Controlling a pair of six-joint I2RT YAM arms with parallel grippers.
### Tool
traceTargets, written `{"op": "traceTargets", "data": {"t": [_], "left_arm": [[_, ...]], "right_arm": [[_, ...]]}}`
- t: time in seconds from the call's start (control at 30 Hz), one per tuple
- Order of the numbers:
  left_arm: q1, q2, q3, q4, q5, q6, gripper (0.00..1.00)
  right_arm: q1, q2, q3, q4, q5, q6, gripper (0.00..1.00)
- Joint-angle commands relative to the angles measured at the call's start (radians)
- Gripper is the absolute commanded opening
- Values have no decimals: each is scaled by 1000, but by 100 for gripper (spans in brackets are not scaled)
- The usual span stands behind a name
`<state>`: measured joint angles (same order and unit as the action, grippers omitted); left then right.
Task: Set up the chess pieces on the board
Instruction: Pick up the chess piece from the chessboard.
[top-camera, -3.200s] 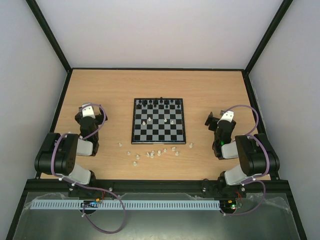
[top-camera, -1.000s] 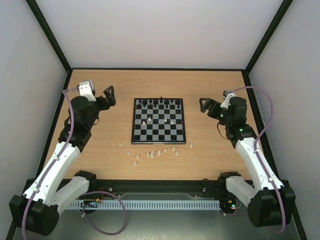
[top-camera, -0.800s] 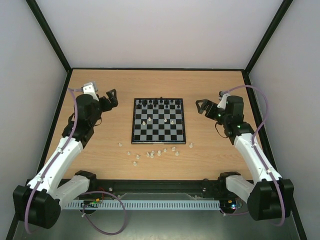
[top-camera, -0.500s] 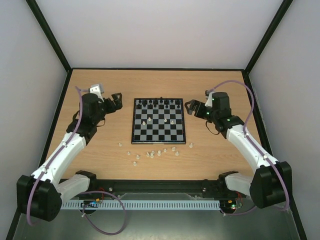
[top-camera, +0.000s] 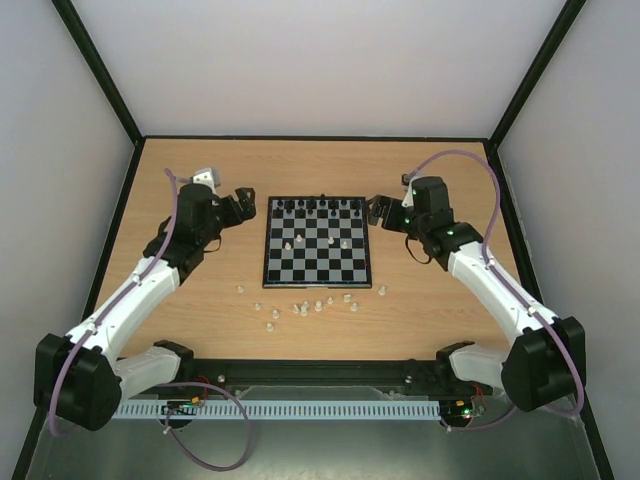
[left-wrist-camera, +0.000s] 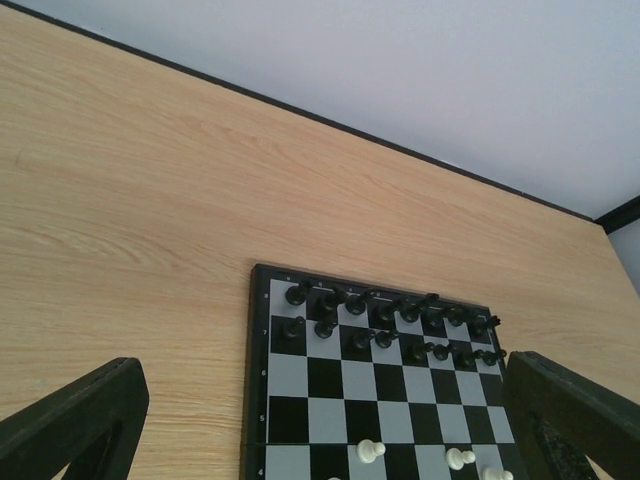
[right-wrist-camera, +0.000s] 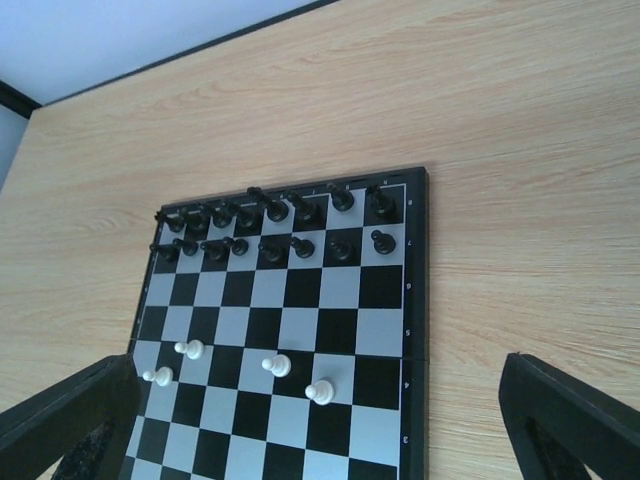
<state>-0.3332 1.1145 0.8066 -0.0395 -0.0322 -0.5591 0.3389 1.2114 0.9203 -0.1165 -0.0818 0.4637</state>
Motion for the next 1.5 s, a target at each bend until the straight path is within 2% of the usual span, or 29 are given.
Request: {"op": "traceTargets", "data": {"t": [0.0,0.13,0.3,0.57,0.8,0.97,1.23,1.47], "left_arm": [[1,39,21,-38,8,-13,99],[-19,39,-58,28,8,-18,100],[-35,69,-58,13,-27,-11,100],[-52,142,-88,49,-42,-13,100],[-86,170,-72,39,-88,-6,100],[-97,172,-68,36,-107,-4,99],[-111,198,-57,31,-114,-6,100],[-113,198,-52,24,-121,-5,99]], "right_arm": [[50,37,8,-45,64,-21,97],[99,96,11,-45,151,-24,90],[162,196,36,-62,255,-39,79],[222,373,113,-57,271,-44,53],[293,502,207,-85,329,-62,39],[321,549,238,-118,394,-69,34],[327,594,256,-142,400,-69,22],[327,608,250,-148,380,-67,21]]}}
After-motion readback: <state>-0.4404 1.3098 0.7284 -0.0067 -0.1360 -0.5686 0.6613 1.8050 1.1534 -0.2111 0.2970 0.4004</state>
